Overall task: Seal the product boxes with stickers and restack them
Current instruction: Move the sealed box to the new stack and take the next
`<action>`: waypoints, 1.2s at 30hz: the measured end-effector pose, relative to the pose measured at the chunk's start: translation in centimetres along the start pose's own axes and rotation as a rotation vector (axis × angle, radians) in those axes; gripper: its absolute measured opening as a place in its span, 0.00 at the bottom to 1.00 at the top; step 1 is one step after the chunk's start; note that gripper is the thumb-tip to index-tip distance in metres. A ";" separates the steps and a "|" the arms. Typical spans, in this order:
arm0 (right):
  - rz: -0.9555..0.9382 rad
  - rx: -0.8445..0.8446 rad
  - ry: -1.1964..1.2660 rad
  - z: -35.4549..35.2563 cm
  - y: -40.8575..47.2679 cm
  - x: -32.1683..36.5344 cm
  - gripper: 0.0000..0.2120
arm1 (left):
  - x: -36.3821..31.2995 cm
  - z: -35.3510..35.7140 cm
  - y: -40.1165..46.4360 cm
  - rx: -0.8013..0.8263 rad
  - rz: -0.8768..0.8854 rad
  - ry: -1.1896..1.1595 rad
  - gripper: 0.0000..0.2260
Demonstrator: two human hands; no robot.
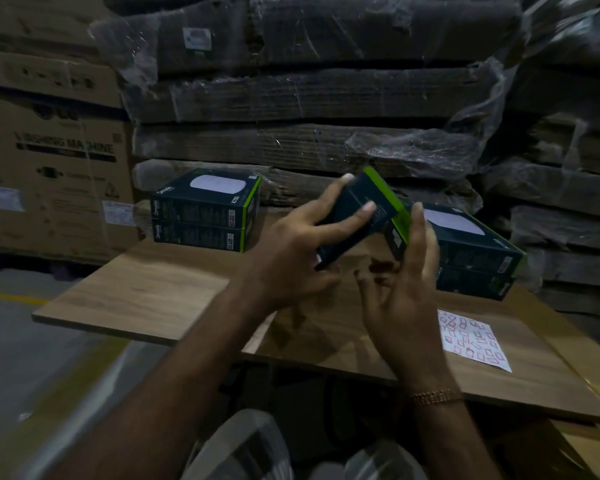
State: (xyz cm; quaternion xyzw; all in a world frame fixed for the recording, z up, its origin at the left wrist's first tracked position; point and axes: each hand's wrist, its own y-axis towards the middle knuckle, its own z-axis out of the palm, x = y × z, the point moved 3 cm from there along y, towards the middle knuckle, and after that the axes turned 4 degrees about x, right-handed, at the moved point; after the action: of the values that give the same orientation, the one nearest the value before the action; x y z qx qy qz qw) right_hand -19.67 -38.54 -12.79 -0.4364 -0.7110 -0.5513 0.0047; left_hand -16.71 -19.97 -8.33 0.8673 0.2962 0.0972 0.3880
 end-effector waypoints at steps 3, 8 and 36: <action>-0.082 0.019 -0.113 -0.7 1.1 0.3 0.46 | -0.9 0.9 0.5 0.106 0.109 0.066 0.40; -0.103 0.094 -0.258 -2.0 1.3 -1.2 0.42 | -0.9 2.1 -0.2 0.060 0.167 0.108 0.36; 0.325 -0.019 -0.045 2.5 -8.9 -11.2 0.44 | 5.7 8.6 -13.0 -0.269 -0.648 -0.299 0.47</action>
State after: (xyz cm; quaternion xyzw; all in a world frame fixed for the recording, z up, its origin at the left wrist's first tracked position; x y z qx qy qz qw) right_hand -17.15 -43.62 -26.20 -0.5581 -0.6257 -0.5399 0.0739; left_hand -14.41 -15.14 -23.99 0.6747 0.4798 -0.1204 0.5478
